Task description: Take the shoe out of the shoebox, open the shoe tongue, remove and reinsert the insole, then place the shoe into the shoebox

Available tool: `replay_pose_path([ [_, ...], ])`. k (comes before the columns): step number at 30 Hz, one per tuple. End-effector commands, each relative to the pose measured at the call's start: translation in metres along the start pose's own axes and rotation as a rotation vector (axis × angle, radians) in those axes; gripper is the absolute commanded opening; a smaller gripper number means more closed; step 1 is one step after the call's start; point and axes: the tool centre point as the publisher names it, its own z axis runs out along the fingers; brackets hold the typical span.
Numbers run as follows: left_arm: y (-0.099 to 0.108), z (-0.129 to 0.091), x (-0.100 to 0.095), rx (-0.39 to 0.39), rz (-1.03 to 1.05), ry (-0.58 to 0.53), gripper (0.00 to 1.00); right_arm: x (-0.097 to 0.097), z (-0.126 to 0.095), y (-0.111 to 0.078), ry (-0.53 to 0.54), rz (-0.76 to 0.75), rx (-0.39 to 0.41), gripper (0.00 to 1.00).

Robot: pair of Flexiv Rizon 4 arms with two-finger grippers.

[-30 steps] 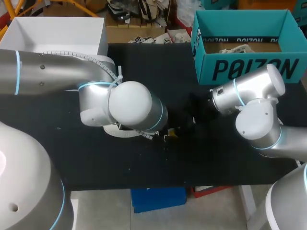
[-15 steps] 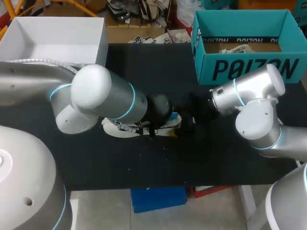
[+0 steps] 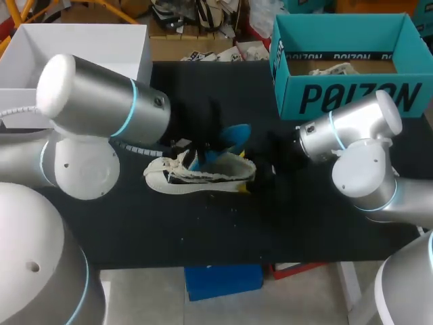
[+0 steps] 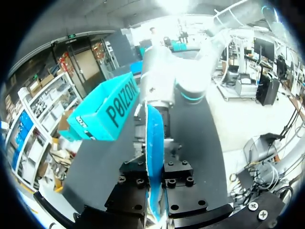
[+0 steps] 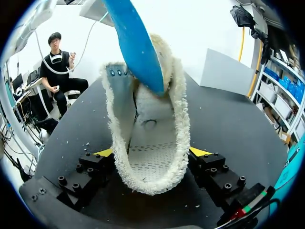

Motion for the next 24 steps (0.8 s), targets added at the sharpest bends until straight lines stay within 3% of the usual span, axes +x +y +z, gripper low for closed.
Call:
replay_pose_path([
  [1,-0.013,-0.049,0.002,0.128,0.003,0.126,0.00,-0.001,0.002,-0.002,0.000,0.001,0.003,0.00],
  [8,-0.023,-0.064,0.005,0.242,-0.049,0.253,0.00,-0.001,0.002,-0.002,0.000,0.001,0.003,0.00],
  [14,-0.032,-0.075,-0.005,0.399,-0.127,0.376,0.00,-0.001,0.002,-0.002,0.000,0.001,0.003,0.00],
  [19,-0.059,-0.091,-0.010,0.461,-0.113,0.409,0.00,-0.001,0.002,-0.002,0.000,0.001,0.003,0.00],
  [24,-0.069,-0.101,-0.013,0.477,-0.164,0.428,0.00,-0.001,0.002,-0.002,0.000,0.001,0.003,0.00],
])
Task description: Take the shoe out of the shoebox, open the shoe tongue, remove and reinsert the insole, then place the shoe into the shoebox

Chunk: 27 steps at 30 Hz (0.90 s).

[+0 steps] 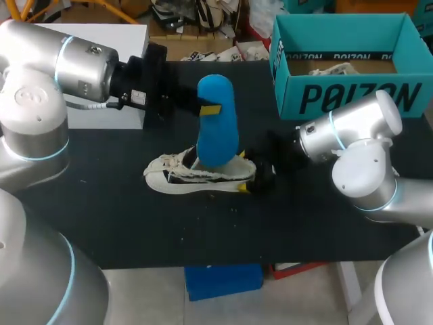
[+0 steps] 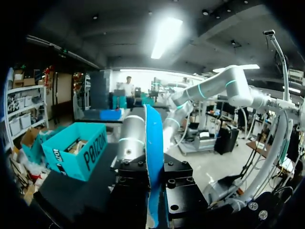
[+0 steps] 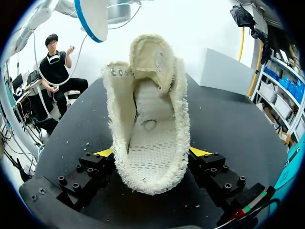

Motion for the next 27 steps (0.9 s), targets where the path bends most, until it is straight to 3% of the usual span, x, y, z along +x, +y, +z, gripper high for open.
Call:
replay_pose_path([
  [1,-0.004,-0.004,-0.001,-0.014,-0.027,0.015,0.00,-0.001,0.002,-0.002,0.000,0.001,0.003,0.00],
  [17,-0.004,-0.004,-0.001,-0.014,-0.027,0.015,0.00,-0.001,0.002,-0.002,0.000,0.001,0.003,0.00],
  [19,-0.003,-0.005,0.001,0.018,-0.088,0.026,0.00,-0.001,0.002,-0.002,0.000,0.001,0.003,0.00],
  [21,-0.011,-0.004,0.001,0.064,-0.144,0.044,0.00,-0.001,0.002,-0.002,0.000,0.001,0.003,0.00],
  [27,-0.051,-0.003,0.003,0.098,-0.158,0.063,0.00,-0.001,0.002,-0.002,0.000,0.001,0.003,0.00],
])
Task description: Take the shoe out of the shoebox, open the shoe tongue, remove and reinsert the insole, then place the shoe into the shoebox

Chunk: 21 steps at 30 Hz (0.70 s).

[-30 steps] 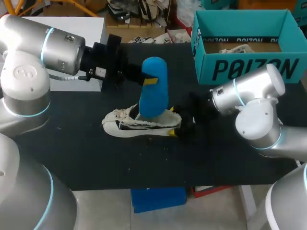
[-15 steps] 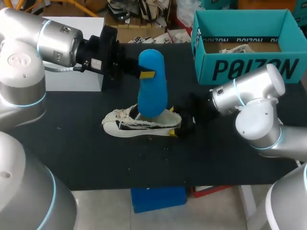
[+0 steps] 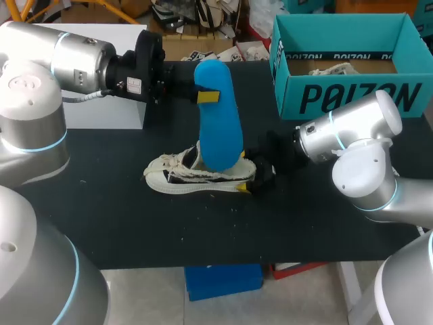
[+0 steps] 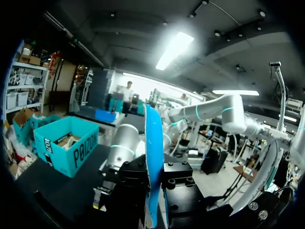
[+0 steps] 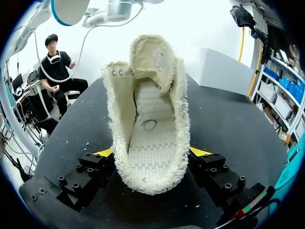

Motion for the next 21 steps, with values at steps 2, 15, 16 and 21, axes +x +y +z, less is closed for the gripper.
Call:
replay_pose_path([
  [2,-0.031,0.005,0.005,-0.014,0.013,0.015,0.00,-0.001,0.002,-0.002,0.000,0.001,0.003,0.00],
  [15,-0.068,0.000,0.038,-0.001,-0.021,0.003,0.00,-0.001,0.002,-0.002,0.000,0.001,0.003,0.00],
  [16,-0.068,0.000,0.040,-0.003,-0.014,-0.012,0.00,-0.001,0.002,-0.002,0.000,0.001,0.003,0.00],
  [21,-0.068,0.000,0.040,-0.003,-0.014,-0.012,0.00,-0.001,0.002,-0.002,0.000,0.001,0.003,0.00],
])
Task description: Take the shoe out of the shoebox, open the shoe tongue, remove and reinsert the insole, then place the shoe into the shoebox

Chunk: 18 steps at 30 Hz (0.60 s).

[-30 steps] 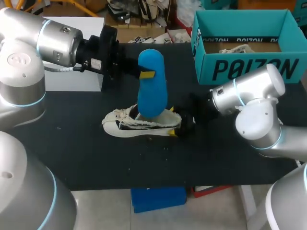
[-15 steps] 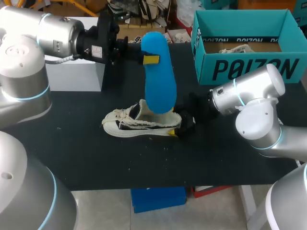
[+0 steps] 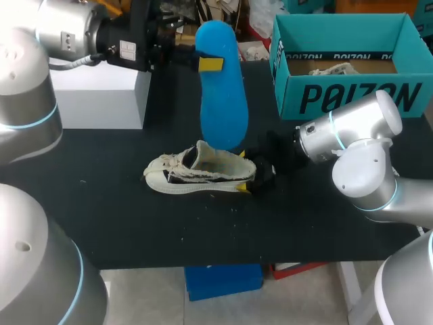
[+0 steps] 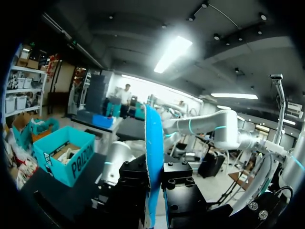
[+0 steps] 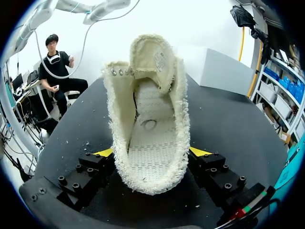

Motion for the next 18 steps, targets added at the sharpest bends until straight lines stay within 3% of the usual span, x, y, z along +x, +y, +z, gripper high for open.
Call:
replay_pose_path([
  [1,0.002,0.000,0.004,0.002,0.000,-0.012,0.00,-0.001,0.002,-0.002,0.000,0.001,0.003,0.00],
  [12,0.002,0.000,0.004,0.002,0.000,-0.012,0.00,-0.001,0.002,-0.002,0.000,0.001,0.003,0.00],
  [13,0.002,0.000,0.004,0.002,0.000,-0.012,0.00,-0.002,-0.003,0.001,-0.004,-0.008,0.033,0.06],
  [14,0.002,0.000,0.004,0.002,0.000,-0.012,0.00,-0.003,-0.009,0.002,-0.016,-0.011,0.065,0.79],
  [15,0.002,0.000,0.004,0.002,0.000,-0.012,0.00,-0.004,-0.015,0.002,-0.031,-0.012,0.066,1.00],
  [18,0.002,0.000,0.004,0.002,0.000,-0.012,0.00,-0.003,-0.027,0.003,-0.034,-0.026,0.115,1.00],
])
